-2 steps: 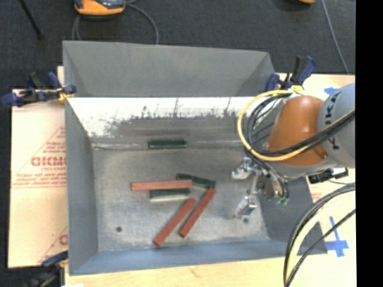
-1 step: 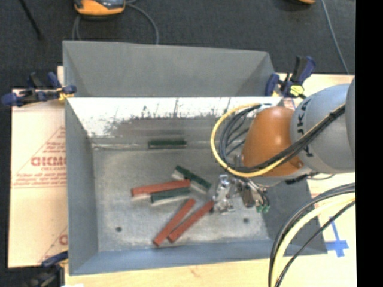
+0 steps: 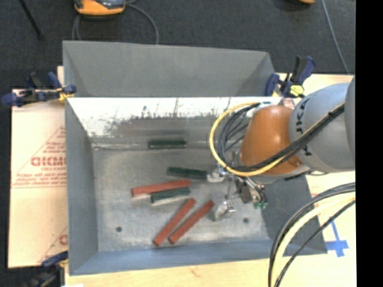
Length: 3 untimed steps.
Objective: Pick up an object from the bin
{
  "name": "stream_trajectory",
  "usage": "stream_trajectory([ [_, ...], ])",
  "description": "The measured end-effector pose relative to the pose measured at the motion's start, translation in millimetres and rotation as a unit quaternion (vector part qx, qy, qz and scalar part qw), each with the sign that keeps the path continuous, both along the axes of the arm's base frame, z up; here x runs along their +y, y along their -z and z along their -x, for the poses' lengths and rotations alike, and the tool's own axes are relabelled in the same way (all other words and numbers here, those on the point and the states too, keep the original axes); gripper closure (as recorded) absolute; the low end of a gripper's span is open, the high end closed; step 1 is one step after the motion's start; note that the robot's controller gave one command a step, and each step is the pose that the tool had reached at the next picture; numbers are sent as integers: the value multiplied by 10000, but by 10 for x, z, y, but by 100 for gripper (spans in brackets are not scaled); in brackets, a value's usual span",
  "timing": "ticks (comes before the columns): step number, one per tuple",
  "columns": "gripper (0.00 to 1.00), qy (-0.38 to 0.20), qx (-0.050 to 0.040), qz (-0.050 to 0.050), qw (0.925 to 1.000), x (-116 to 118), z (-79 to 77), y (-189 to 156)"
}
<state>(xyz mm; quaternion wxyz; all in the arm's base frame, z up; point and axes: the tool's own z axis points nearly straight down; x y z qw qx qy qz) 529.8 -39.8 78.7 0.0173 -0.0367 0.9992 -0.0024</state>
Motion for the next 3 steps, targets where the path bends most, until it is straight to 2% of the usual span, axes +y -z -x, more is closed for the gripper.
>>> stream_trajectory([
  [1,0,-8,12,-1,10000,2,7,2],
  [2,100,-1415,96,67,9899,310,342,-14],
  [3,100,-1416,95,67,9899,310,342,-14],
])
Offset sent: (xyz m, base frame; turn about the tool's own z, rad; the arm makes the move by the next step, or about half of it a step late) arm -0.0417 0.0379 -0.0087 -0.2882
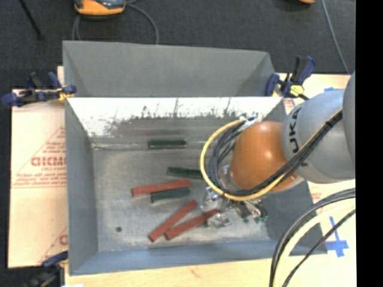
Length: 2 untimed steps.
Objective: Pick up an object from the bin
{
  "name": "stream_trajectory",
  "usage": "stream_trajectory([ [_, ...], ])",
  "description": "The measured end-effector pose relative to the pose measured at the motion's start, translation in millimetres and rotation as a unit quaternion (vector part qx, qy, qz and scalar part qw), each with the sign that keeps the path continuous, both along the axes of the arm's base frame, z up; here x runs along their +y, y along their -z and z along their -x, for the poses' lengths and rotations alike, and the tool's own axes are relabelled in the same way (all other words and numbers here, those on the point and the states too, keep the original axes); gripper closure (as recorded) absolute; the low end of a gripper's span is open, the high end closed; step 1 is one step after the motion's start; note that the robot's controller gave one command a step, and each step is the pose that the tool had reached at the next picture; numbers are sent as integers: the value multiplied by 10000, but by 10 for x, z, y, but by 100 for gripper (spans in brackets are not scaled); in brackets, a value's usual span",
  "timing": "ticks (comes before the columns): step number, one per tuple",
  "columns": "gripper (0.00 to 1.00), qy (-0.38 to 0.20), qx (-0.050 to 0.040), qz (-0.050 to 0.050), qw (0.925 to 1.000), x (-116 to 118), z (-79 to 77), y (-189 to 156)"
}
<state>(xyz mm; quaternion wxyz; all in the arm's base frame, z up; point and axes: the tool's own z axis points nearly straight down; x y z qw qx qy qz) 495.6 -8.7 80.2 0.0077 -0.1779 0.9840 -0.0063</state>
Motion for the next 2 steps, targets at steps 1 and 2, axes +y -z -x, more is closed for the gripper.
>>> stream_trajectory([
  [1,100,-103,1,15,9999,18,-5,-1],
  [2,100,-461,57,-42,9989,-29,-98,-1503],
])
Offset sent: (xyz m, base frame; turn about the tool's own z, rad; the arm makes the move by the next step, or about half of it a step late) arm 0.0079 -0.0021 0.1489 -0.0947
